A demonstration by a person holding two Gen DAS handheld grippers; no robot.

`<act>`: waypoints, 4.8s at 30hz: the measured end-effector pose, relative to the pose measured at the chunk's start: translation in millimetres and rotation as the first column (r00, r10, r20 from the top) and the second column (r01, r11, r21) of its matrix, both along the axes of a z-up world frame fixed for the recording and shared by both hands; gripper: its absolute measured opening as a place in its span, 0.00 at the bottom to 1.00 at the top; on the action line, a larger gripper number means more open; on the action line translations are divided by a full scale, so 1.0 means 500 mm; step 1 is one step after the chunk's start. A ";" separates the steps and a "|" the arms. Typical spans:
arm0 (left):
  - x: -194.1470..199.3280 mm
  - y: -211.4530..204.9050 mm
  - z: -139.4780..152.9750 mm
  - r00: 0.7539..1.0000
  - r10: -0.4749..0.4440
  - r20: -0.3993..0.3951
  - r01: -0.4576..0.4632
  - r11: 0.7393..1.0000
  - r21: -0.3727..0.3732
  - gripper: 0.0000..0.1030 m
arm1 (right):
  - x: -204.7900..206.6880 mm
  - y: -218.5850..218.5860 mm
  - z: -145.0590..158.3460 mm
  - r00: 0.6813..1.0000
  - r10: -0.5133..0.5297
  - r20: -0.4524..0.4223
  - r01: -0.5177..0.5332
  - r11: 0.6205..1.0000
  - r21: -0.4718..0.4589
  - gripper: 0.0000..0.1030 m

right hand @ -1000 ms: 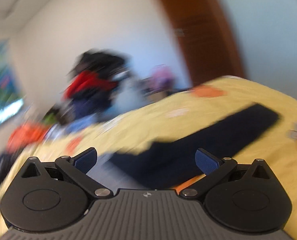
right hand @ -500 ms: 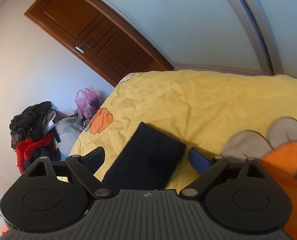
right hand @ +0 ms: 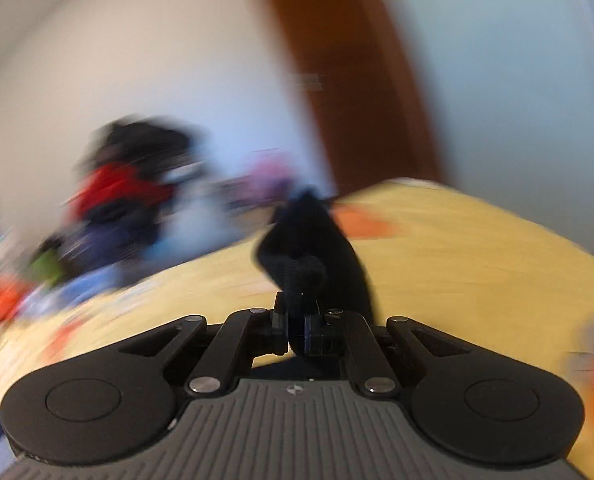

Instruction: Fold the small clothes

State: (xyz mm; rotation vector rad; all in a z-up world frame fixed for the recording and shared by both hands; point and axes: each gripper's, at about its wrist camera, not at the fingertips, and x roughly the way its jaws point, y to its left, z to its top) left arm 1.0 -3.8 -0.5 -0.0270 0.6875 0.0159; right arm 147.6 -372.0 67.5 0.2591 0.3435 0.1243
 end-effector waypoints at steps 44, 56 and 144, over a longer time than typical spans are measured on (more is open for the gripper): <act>0.332 -0.053 0.124 0.994 -0.084 -0.065 0.069 0.975 -0.210 0.07 | -0.144 0.145 -0.168 0.940 0.327 -0.102 -0.243 0.847 0.472 0.99; 0.290 0.094 0.019 0.997 0.079 0.014 -0.079 0.997 -0.017 0.07 | -0.140 0.150 -0.164 0.942 0.317 -0.113 -0.237 0.864 0.445 0.98; 0.106 -0.025 0.043 0.942 -0.264 0.204 0.258 0.964 0.060 0.97 | 0.095 0.265 -0.149 0.944 0.211 -0.254 -0.230 0.972 -0.045 1.00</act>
